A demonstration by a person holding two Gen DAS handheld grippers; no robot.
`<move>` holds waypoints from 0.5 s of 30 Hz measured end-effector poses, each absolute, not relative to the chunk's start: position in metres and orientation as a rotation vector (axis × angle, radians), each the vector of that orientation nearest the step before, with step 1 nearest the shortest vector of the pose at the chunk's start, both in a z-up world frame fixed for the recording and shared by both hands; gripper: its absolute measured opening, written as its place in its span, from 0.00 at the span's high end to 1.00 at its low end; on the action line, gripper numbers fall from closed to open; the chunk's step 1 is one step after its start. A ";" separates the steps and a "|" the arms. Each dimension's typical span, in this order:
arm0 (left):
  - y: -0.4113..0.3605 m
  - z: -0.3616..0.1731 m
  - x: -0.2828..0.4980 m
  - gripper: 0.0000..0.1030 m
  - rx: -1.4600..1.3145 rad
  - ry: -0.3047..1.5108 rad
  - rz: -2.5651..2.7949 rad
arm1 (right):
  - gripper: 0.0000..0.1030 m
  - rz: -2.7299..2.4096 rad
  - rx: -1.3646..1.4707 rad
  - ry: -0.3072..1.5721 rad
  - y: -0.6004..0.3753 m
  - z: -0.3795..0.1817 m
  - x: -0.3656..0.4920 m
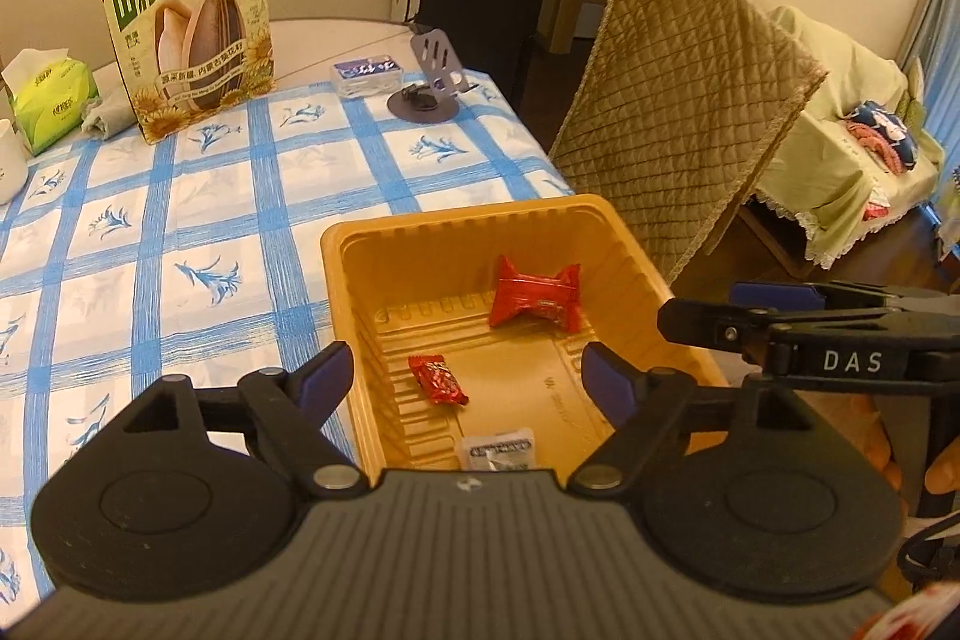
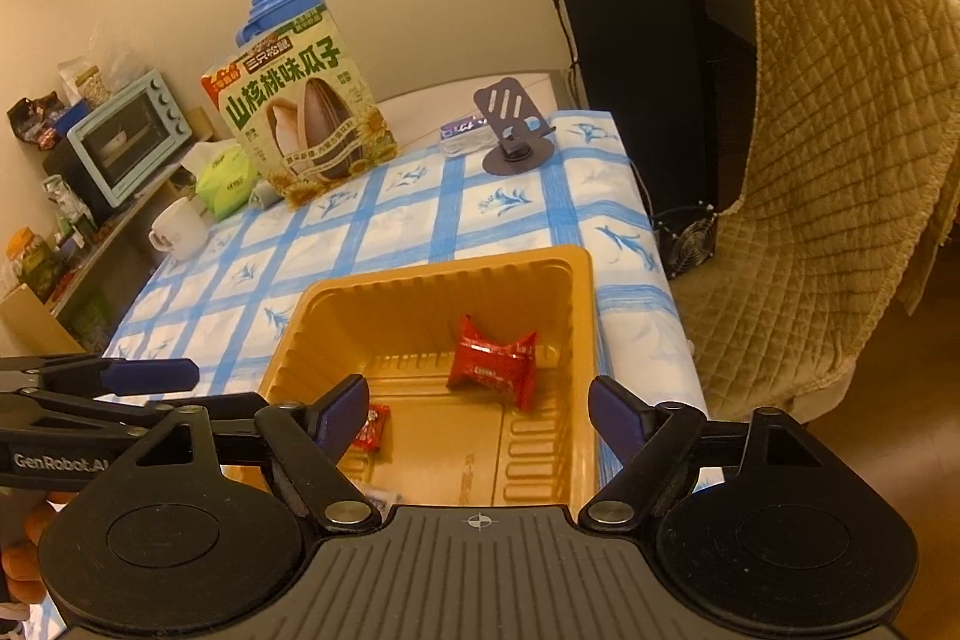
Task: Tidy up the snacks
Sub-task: 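Open the right tool to drop the red packet into the orange tray, then withdraw both tools from the tray toward the remaining candies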
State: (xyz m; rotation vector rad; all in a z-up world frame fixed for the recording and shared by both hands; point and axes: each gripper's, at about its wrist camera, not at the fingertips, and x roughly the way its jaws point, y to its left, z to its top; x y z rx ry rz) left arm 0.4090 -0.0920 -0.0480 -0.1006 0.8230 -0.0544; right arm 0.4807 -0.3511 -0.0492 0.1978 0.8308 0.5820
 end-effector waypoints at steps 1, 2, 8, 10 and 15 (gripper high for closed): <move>-0.093 -0.045 0.404 0.21 -0.103 0.817 -0.058 | 0.22 0.581 0.199 0.827 -0.353 -0.047 0.477; -0.093 -0.043 0.400 0.21 -0.104 0.811 -0.063 | 0.22 0.581 0.199 0.823 -0.354 -0.045 0.473; -0.095 -0.028 0.369 0.21 -0.116 0.781 -0.088 | 0.21 0.576 0.190 0.799 -0.361 -0.031 0.444; -0.094 -0.024 0.356 0.21 -0.119 0.771 -0.094 | 0.21 0.575 0.185 0.794 -0.363 -0.027 0.434; -0.088 -0.017 0.322 0.21 -0.117 0.757 -0.101 | 0.21 0.590 0.169 0.787 -0.363 -0.018 0.407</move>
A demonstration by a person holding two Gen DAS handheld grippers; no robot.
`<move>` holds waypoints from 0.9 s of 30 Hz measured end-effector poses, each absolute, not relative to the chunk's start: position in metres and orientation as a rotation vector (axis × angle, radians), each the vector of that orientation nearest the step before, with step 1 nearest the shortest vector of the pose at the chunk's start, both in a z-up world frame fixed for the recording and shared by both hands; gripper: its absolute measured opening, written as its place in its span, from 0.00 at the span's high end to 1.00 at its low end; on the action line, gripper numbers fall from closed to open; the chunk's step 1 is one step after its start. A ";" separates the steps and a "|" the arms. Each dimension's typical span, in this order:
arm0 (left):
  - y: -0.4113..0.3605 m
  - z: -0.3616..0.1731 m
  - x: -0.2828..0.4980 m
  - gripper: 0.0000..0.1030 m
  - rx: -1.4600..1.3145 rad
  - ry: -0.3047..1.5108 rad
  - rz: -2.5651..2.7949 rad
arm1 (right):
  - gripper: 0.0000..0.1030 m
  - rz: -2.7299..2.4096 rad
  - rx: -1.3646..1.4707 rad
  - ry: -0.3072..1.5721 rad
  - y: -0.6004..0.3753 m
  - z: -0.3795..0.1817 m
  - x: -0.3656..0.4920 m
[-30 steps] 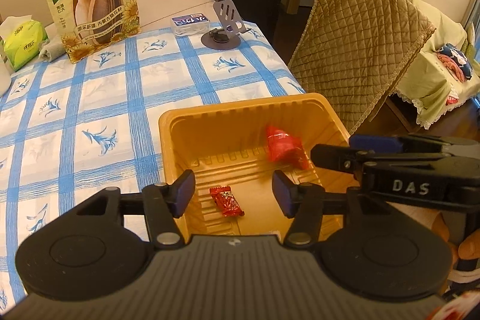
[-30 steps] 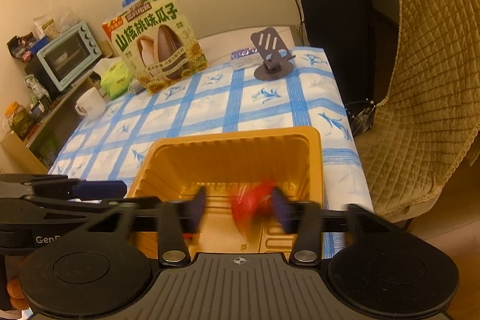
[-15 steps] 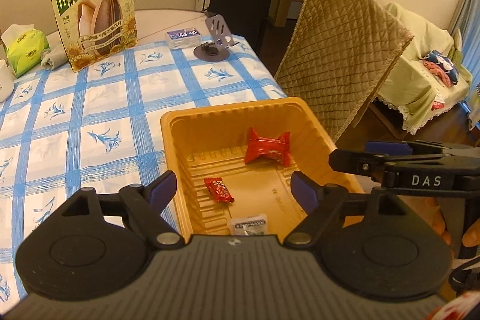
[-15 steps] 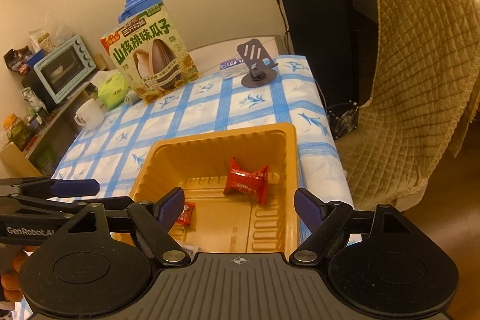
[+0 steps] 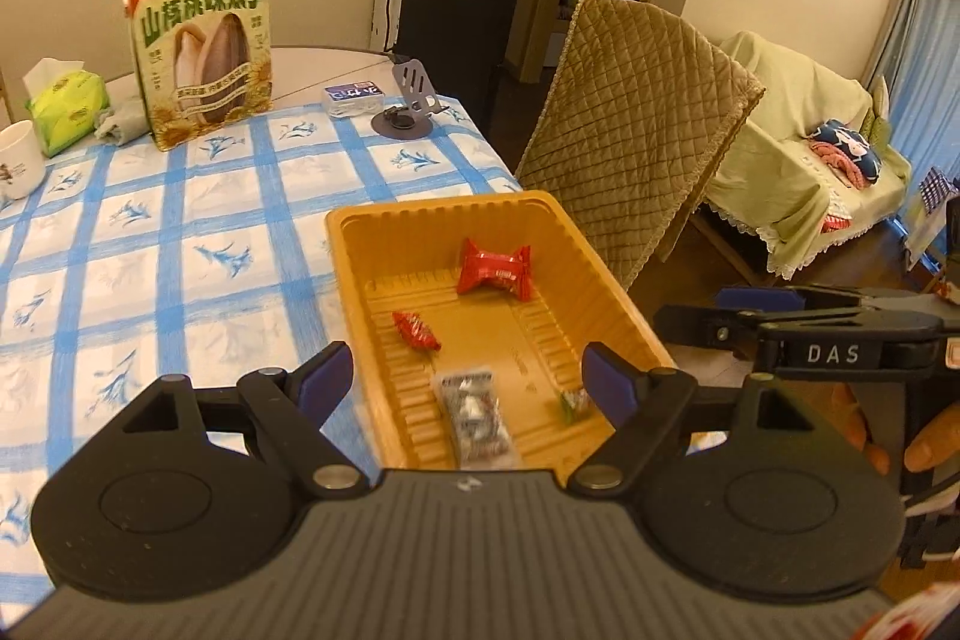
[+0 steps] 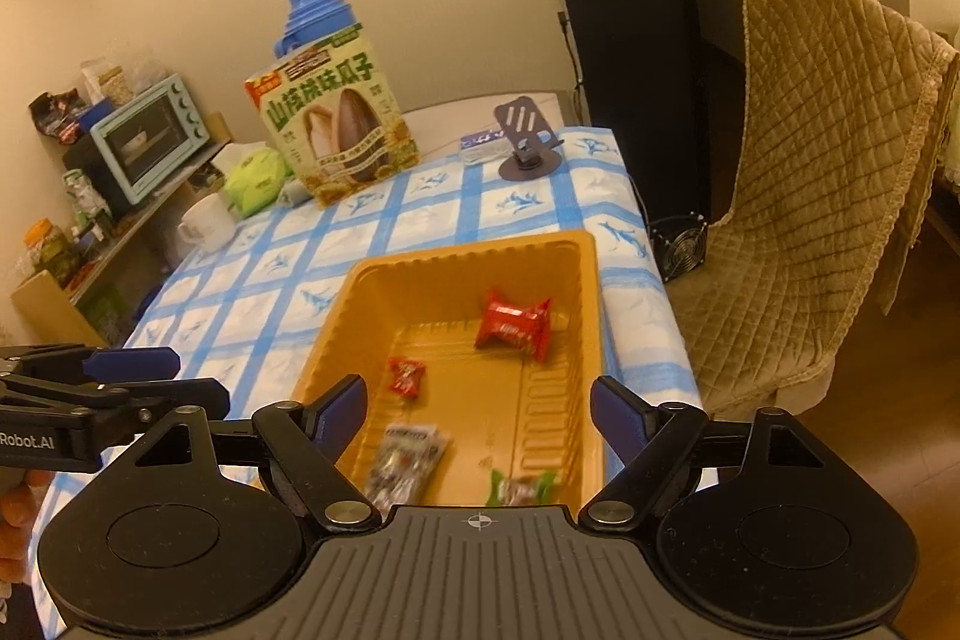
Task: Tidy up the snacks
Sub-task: 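Withdraw both tools from the tray toward the remaining candies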
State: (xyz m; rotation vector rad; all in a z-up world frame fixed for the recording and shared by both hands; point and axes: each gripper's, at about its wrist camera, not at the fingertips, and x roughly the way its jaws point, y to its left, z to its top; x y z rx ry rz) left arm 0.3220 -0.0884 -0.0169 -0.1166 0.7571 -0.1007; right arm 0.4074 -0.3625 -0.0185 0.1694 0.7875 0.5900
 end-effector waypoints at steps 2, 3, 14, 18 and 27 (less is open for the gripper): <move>-0.085 -0.015 0.308 0.21 -0.115 0.752 -0.099 | 0.21 0.594 0.162 0.786 -0.361 -0.015 0.396; -0.083 -0.014 0.302 0.21 -0.117 0.752 -0.097 | 0.21 0.598 0.161 0.786 -0.360 -0.014 0.390; -0.046 -0.018 0.222 0.21 -0.140 0.775 -0.045 | 0.21 0.643 0.121 0.814 -0.337 -0.008 0.330; -0.031 -0.021 0.199 0.21 -0.146 0.786 -0.020 | 0.21 0.654 0.107 0.838 -0.324 -0.011 0.313; 0.005 -0.031 0.154 0.21 -0.173 0.825 0.036 | 0.21 0.715 0.069 0.905 -0.283 -0.021 0.275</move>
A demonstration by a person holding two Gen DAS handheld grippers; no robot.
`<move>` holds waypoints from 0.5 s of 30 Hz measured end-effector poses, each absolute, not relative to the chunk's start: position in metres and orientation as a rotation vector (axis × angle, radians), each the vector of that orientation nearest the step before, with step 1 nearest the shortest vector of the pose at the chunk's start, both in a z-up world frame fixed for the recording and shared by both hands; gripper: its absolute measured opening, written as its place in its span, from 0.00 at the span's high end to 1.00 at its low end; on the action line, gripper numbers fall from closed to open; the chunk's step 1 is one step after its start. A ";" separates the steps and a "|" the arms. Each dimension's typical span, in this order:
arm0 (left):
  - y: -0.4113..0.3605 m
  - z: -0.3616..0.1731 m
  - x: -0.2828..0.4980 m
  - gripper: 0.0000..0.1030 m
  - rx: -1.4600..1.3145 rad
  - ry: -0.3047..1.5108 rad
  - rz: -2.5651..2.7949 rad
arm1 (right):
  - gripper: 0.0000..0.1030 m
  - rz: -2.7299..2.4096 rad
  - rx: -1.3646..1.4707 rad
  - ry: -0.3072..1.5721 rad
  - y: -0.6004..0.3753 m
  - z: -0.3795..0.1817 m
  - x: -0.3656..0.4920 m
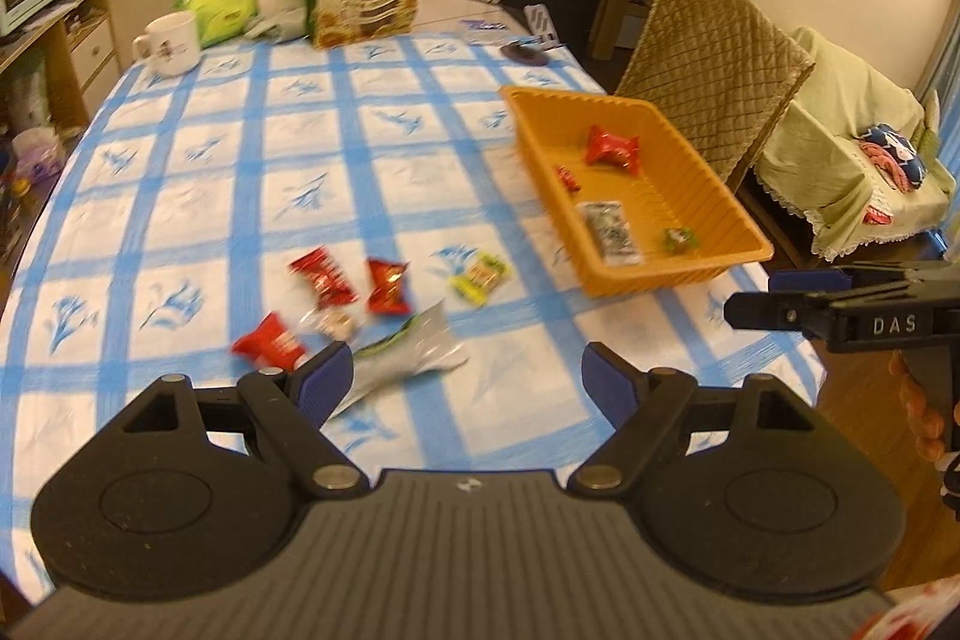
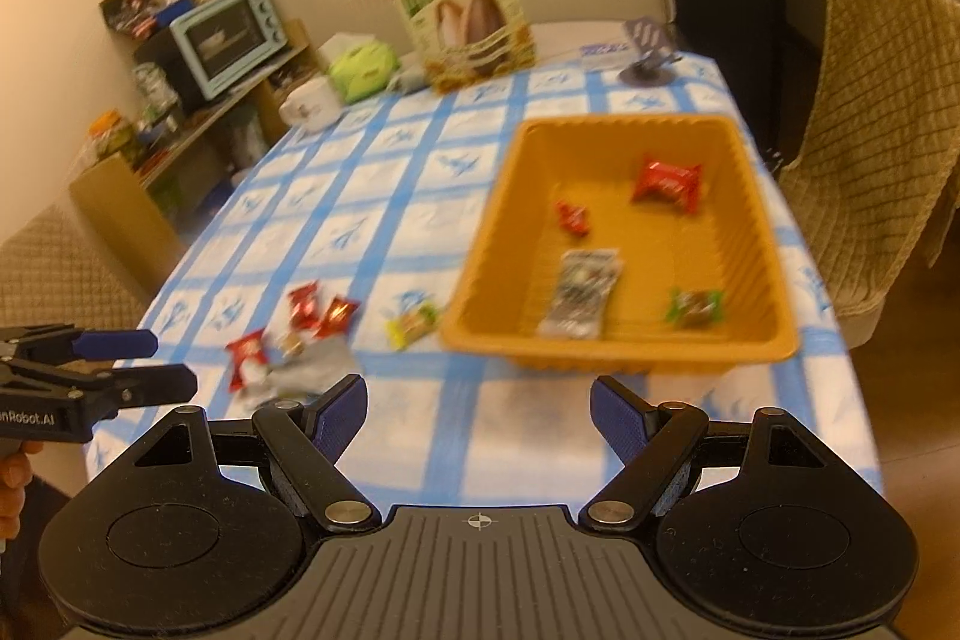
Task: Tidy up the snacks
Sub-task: 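Withdraw both tools from the tray toward the remaining candies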
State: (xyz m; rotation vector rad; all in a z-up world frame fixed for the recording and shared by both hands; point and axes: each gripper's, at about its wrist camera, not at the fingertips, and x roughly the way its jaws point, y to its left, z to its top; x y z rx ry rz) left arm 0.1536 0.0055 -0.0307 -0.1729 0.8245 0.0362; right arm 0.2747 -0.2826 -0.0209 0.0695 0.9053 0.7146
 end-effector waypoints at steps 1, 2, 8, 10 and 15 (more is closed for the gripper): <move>0.009 -0.032 0.150 0.21 -0.176 0.828 0.041 | 0.21 0.722 0.066 0.912 -0.278 -0.023 0.271; 0.014 -0.033 0.146 0.21 -0.178 0.831 0.047 | 0.21 0.728 0.063 0.919 -0.273 -0.025 0.268; 0.038 -0.039 0.129 0.21 -0.195 0.843 0.086 | 0.21 0.759 0.039 0.950 -0.241 -0.037 0.252; 0.045 -0.041 0.125 0.22 -0.201 0.848 0.099 | 0.21 0.769 0.033 0.964 -0.231 -0.042 0.249; 0.063 -0.047 0.115 0.22 -0.219 0.861 0.127 | 0.21 0.787 0.019 0.990 -0.206 -0.053 0.243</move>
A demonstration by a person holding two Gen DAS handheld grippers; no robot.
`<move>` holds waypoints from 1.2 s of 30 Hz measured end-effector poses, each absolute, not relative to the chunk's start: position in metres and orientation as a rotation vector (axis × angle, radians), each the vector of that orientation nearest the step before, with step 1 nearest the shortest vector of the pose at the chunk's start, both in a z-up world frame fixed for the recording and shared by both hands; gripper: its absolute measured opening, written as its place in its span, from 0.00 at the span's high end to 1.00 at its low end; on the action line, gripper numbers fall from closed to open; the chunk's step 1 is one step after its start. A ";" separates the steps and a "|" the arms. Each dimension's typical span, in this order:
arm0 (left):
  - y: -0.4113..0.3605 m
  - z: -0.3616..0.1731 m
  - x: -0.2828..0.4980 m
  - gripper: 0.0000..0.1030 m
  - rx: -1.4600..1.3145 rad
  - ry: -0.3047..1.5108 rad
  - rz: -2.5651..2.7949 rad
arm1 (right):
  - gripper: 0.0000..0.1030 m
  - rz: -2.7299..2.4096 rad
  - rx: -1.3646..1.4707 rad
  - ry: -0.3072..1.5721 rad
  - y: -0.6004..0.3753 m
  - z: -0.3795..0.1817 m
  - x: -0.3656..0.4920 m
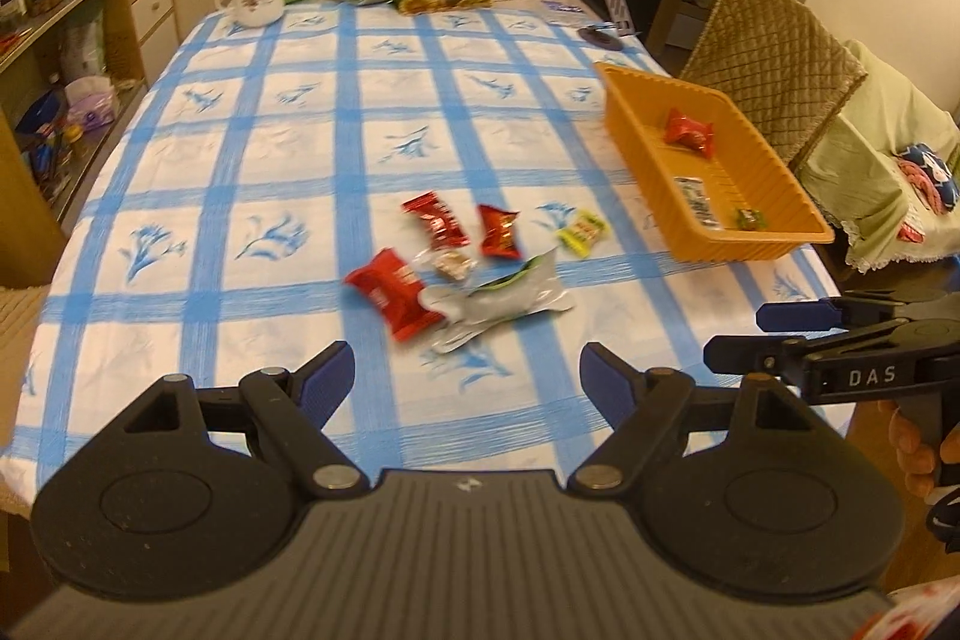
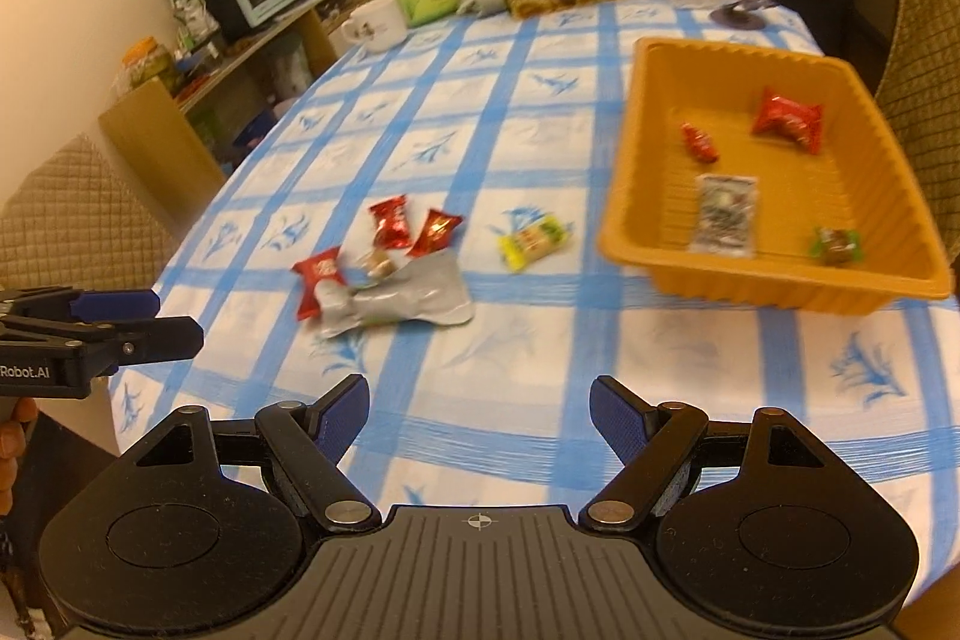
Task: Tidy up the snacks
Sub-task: 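Withdraw both tools from the tray toward the remaining candies, then grasp the clear-and-green snack with the right tool while the left tool grasps a red packet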
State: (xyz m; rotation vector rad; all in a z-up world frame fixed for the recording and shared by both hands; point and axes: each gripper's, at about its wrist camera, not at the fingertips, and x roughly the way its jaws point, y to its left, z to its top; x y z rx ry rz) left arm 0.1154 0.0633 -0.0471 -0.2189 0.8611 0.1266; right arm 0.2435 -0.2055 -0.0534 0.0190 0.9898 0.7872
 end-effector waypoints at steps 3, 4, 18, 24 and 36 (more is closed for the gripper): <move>0.072 -0.051 0.111 0.23 -0.230 0.871 0.142 | 0.21 0.799 0.003 1.001 -0.191 -0.060 0.241; 0.075 -0.053 0.110 0.23 -0.234 0.874 0.146 | 0.21 0.802 -0.003 1.003 -0.186 -0.062 0.240; 0.106 -0.071 0.117 0.29 -0.247 0.905 0.155 | 0.29 0.807 0.018 1.073 -0.131 -0.088 0.245; 0.113 -0.080 0.128 0.31 -0.245 0.921 0.141 | 0.36 0.761 0.098 1.116 -0.120 -0.102 0.257; 0.136 -0.091 0.142 0.31 -0.254 0.943 0.149 | 0.38 0.681 0.328 1.163 -0.109 -0.121 0.282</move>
